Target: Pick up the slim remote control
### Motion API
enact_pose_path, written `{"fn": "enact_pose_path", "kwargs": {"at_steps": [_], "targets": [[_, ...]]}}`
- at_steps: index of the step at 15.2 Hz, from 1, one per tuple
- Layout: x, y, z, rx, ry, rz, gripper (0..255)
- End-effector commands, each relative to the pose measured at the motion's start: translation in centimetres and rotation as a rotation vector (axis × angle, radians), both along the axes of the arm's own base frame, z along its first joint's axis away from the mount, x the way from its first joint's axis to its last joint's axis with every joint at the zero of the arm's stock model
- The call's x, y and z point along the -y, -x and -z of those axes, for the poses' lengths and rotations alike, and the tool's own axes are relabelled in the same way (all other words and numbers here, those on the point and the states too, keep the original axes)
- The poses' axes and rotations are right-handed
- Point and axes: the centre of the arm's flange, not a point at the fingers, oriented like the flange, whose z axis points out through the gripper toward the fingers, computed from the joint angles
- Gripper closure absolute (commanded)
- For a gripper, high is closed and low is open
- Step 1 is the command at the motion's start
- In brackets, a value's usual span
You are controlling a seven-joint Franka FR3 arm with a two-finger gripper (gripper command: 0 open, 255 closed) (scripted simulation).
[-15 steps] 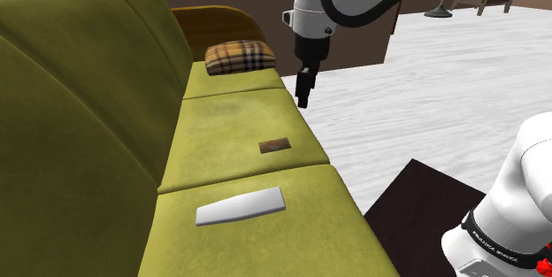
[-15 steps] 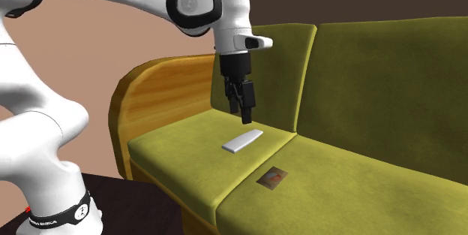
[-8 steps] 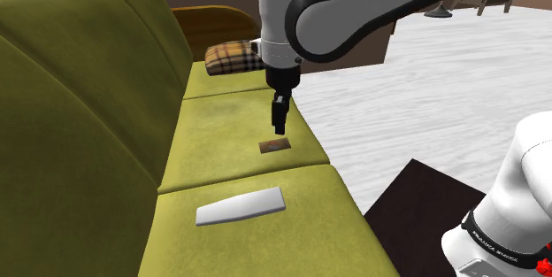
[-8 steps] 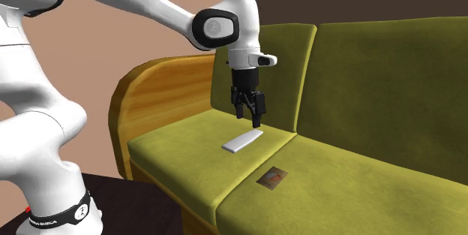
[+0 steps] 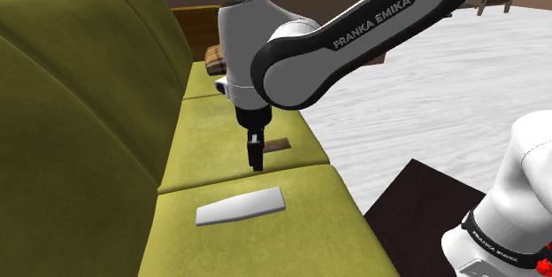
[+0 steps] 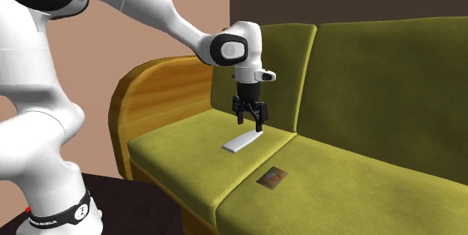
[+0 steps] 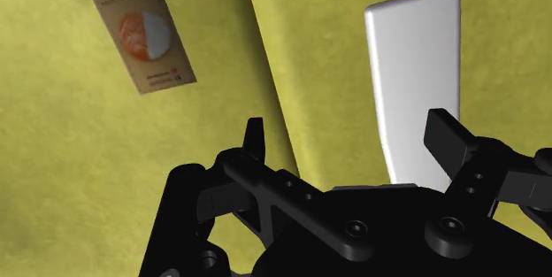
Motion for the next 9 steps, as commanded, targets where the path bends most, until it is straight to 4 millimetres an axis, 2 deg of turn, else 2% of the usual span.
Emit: {"fn": "enact_pose_path", "kwargs": {"at_steps": [1,7,9], "targets": [[-2.6,0.3,1.5,-0.01,0.001,-0.048,0],[-9.0,2.0,5.6,-0.038,0.006,-0.191,0],[-9.1,2.0,6.2,-0.038,0.006,-0.191,0]]}}
